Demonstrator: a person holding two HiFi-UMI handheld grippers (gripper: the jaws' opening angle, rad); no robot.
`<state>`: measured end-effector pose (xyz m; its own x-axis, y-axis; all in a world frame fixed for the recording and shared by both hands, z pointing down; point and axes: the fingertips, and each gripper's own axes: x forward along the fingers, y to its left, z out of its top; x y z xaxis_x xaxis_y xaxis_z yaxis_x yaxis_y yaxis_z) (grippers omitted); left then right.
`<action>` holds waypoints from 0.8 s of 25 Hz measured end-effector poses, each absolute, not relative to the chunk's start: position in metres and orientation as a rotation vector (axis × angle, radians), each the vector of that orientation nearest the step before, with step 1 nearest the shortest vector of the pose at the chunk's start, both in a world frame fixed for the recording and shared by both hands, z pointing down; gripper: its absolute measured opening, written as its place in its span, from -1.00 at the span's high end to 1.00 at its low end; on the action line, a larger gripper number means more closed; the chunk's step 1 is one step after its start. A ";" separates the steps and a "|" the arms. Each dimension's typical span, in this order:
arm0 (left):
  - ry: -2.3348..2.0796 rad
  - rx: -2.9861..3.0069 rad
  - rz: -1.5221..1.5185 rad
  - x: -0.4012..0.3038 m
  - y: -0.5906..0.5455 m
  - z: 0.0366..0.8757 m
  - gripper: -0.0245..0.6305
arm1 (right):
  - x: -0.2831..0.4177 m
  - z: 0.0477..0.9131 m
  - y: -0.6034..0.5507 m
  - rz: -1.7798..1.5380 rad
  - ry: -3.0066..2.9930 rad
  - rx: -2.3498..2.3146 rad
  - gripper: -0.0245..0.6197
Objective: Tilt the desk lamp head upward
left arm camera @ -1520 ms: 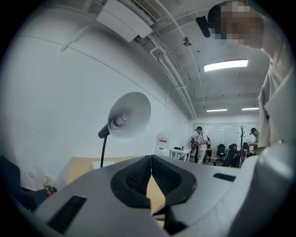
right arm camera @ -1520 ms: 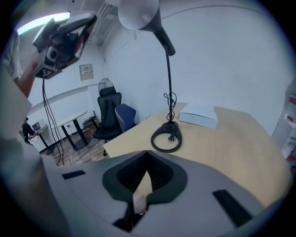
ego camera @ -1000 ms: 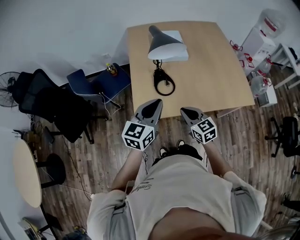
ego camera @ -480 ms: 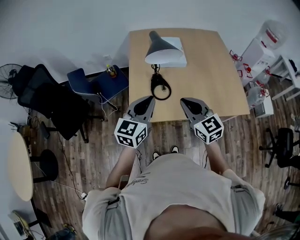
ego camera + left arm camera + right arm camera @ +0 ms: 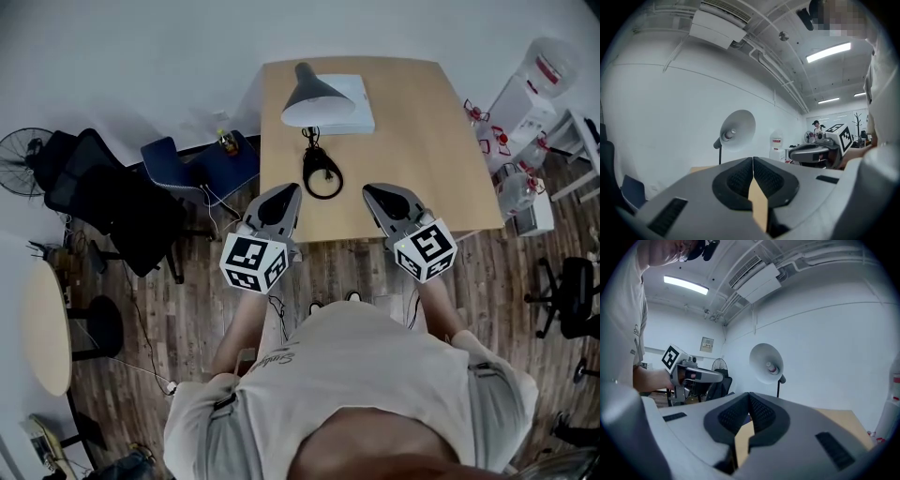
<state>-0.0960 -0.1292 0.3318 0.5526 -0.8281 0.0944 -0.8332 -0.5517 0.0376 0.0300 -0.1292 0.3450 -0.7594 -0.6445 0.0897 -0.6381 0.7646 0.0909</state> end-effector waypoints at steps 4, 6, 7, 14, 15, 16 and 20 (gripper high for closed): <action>-1.493 2.668 0.083 -0.097 -0.130 0.332 0.88 | 0.038 0.343 -0.128 -0.091 -2.850 1.035 0.94; -1.501 2.654 0.079 -0.097 -0.130 0.334 0.88 | 0.039 0.341 -0.130 -0.094 -2.854 1.031 0.94; -1.505 2.650 0.082 -0.098 -0.130 0.334 0.88 | 0.039 0.340 -0.131 -0.097 -2.855 1.030 0.94; -1.542 2.620 0.077 -0.103 -0.129 0.337 0.88 | 0.034 0.345 -0.136 -0.094 -2.867 1.012 0.94; -1.545 2.617 0.078 -0.103 -0.128 0.337 0.88 | 0.032 0.345 -0.136 -0.096 -2.868 1.004 0.94; -1.547 2.614 0.076 -0.104 -0.128 0.337 0.88 | 0.031 0.344 -0.136 -0.100 -2.869 0.998 0.94; -1.543 2.603 0.067 -0.104 -0.122 0.340 0.88 | 0.029 0.342 -0.134 -0.105 -2.869 0.986 0.94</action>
